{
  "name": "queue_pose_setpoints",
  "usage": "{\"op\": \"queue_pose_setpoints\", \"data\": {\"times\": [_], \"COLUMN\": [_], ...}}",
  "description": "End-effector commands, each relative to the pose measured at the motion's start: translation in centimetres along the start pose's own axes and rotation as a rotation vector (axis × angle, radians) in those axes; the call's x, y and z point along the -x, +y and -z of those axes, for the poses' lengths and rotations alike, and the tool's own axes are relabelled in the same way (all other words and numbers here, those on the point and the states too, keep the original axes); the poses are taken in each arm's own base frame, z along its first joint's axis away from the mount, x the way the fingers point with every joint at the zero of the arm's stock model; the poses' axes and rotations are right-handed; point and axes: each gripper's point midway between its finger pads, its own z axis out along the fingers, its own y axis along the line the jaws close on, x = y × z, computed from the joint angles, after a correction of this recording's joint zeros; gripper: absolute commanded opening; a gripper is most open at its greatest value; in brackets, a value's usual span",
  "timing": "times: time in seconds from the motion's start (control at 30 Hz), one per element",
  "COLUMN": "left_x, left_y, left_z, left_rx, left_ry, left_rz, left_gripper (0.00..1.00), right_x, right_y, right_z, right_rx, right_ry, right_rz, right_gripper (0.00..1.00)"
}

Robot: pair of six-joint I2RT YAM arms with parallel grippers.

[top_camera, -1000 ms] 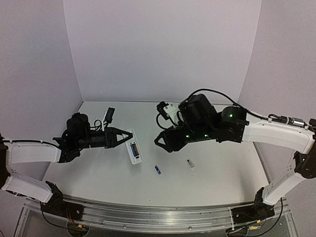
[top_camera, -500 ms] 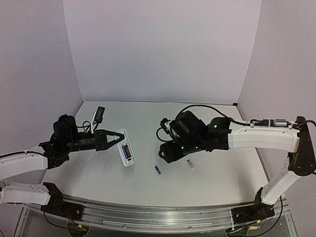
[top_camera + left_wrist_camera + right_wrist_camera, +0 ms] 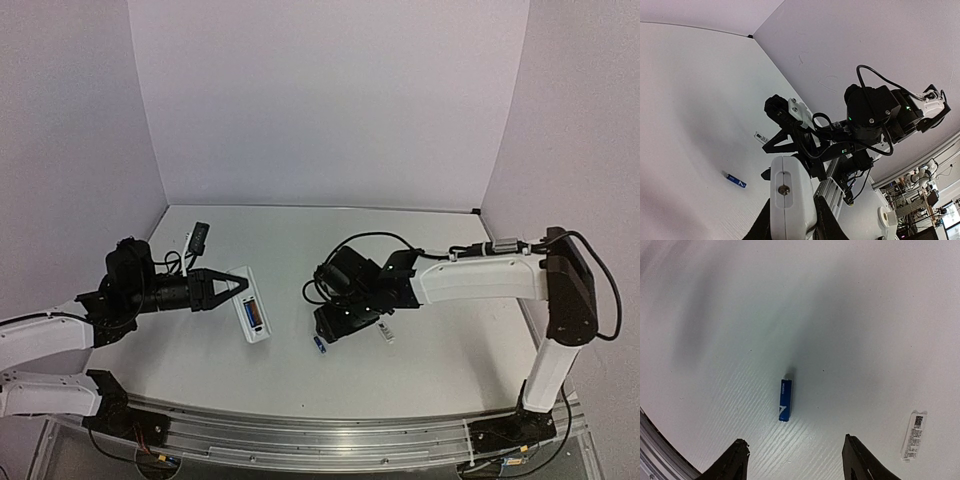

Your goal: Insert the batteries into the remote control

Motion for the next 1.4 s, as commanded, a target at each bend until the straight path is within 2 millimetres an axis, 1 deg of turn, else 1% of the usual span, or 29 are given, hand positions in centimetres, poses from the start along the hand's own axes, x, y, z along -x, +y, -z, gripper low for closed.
{"op": "queue_pose_setpoints", "data": {"times": [0.0, 0.17, 0.23, 0.3, 0.33, 0.37, 0.53, 0.7, 0.9, 1.07, 1.27, 1.37], "left_x": [0.6, 0.5, 0.4, 0.4, 0.3, 0.3, 0.2, 0.2, 0.2, 0.2, 0.4, 0.3], "left_y": [-0.6, -0.4, -0.3, -0.2, -0.2, -0.1, 0.2, 0.3, 0.4, 0.6, 0.8, 0.8], "left_z": [0.4, 0.5, 0.5, 0.6, 0.6, 0.6, 0.6, 0.6, 0.5, 0.4, 0.5, 0.5], "left_rx": [-0.015, -0.008, -0.003, 0.0, 0.002, 0.006, 0.016, 0.019, 0.023, 0.028, 0.037, 0.037], "left_ry": [-0.034, -0.034, -0.035, -0.037, -0.038, -0.037, -0.041, -0.04, -0.045, -0.046, -0.055, -0.058], "left_rz": [-0.012, -0.004, -0.002, -0.001, 0.001, 0.003, 0.008, 0.012, 0.015, 0.021, 0.025, 0.028], "left_gripper": [0.0, 0.0, 0.0, 0.0, 0.0, 0.0, 0.0, 0.0, 0.0, 0.0, 0.0, 0.0], "right_x": [1.5, 1.4, 1.1, 1.4, 1.1, 1.4, 0.4, -0.4, -0.7, -0.9, -1.6, -1.8], "right_y": [0.9, 0.9, 0.6, 0.7, 0.6, 0.8, 0.8, 0.8, 1.0, 1.3, 1.2, 1.1], "right_z": [-1.2, -2.9, -3.7, -4.3, -4.8, -4.9, -6.3, -7.0, -7.3, -7.9, -8.2, -8.3], "right_rx": [0.004, -0.022, -0.038, -0.038, -0.039, -0.031, -0.039, -0.048, -0.036, -0.031, -0.033, -0.038], "right_ry": [0.002, 0.059, 0.094, 0.114, 0.14, 0.153, 0.241, 0.291, 0.317, 0.331, 0.36, 0.365], "right_rz": [-0.01, -0.017, -0.028, -0.031, -0.034, -0.039, -0.029, -0.018, -0.017, -0.018, -0.029, -0.032], "right_gripper": [0.61, 0.56, 0.53, 0.45, 0.43, 0.41, 0.36, 0.3, 0.28, 0.24, 0.22, 0.17]}}
